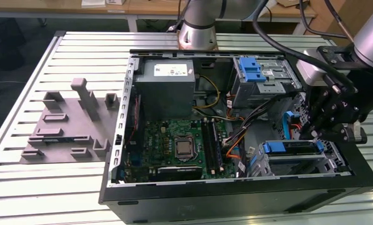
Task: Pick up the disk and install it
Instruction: 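Insert the first disk wire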
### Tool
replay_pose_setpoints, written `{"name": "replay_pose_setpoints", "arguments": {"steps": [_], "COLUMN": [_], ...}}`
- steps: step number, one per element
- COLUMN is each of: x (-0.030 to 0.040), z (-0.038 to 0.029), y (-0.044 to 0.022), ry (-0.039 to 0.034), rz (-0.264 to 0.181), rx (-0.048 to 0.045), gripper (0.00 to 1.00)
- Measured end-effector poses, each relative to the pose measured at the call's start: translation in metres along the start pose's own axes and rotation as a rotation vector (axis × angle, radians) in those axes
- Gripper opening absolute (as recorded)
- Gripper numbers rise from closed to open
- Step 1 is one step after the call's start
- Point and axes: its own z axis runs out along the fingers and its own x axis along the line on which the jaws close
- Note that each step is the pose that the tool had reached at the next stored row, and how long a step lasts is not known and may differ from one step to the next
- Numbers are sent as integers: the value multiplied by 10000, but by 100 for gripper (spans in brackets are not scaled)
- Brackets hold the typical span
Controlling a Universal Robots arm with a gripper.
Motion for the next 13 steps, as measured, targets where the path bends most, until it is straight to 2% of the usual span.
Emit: {"name": "replay_pose_setpoints", "arguments": {"steps": [13], "x": [45], "z": [61], "y": [-15], "ry": [2], "rz": [265], "rx": [4], "gripper": [16]}}
